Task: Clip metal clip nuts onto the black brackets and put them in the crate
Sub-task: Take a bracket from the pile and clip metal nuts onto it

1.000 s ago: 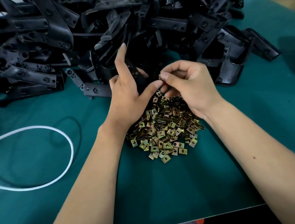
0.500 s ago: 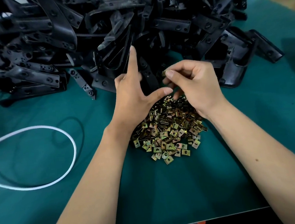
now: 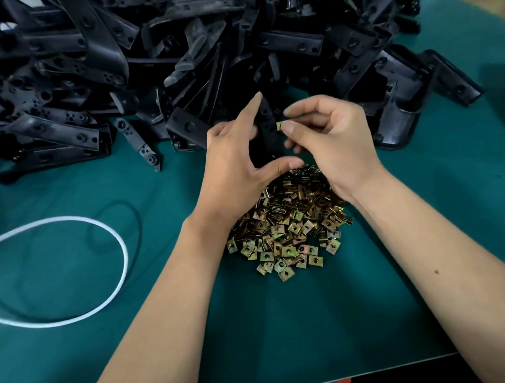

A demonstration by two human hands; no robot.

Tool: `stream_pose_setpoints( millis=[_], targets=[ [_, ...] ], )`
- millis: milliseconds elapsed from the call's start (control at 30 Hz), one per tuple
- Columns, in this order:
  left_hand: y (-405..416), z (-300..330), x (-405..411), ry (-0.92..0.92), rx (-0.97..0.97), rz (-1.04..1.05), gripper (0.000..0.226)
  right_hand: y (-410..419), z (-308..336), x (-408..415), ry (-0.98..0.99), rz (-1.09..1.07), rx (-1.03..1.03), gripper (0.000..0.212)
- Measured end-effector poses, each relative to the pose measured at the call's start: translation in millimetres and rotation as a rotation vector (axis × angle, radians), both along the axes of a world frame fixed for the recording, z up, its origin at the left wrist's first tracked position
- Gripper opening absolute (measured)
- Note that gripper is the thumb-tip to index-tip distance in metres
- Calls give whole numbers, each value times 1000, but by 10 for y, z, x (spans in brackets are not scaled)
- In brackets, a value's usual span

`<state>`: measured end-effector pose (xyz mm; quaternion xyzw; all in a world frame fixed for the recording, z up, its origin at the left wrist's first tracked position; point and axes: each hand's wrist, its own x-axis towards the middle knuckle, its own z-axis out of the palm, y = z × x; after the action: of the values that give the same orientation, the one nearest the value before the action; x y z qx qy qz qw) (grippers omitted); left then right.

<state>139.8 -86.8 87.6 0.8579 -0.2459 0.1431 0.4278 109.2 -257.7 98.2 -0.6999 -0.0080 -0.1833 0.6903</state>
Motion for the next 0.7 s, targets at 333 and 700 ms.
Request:
stream_pose_setpoints(
  millis=[333,700],
  targets=[
    [-10,7,-10,-45,10,1,100,21,-1,-17,52,40,52,12],
    [-24,23,-6,-50,20,-15,102,38,21,-28,134,26,265,9]
  ],
)
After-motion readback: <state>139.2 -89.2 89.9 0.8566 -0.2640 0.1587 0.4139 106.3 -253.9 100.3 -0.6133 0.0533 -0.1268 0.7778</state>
